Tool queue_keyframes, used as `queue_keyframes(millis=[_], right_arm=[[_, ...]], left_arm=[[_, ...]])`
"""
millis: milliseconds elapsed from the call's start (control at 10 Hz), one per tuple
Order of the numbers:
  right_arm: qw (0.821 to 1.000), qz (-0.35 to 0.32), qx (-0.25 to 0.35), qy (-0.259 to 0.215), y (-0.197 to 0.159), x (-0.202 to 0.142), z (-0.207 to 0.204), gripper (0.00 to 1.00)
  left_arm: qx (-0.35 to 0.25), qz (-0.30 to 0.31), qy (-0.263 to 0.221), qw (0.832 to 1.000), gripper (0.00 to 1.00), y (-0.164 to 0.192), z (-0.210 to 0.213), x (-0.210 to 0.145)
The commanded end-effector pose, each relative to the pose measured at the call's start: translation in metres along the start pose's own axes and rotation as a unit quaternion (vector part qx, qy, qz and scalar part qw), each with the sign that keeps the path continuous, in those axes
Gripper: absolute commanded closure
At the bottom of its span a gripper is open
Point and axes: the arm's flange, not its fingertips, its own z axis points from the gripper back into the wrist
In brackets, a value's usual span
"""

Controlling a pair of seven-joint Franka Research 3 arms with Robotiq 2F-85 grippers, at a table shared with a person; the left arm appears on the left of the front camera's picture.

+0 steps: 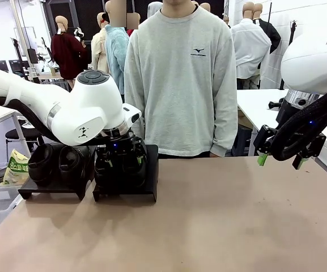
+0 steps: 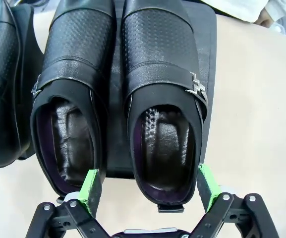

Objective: Organize the shoes by placing them on the stand.
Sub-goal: Place the Shoe from the middle of the table onto the Shoes Stand.

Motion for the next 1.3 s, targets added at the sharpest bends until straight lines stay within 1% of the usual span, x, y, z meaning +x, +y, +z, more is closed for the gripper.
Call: queue_keyframes(millis=[0,1200], right_arm=[[1.000,-0.002,0.002,0.002,0.0009,0.0010,0.0004,0.00],[1.000,-0.002,0.002,0.002,0.0009,0.0010,0.0004,0.00]], left_arm=[[0.000,0.000,0.001,1.000,0.00,-0.0006,-0.0013,0.0002],[0.000,0.000,0.001,1.000,0.00,-0.0006,-0.0013,0.0002]])
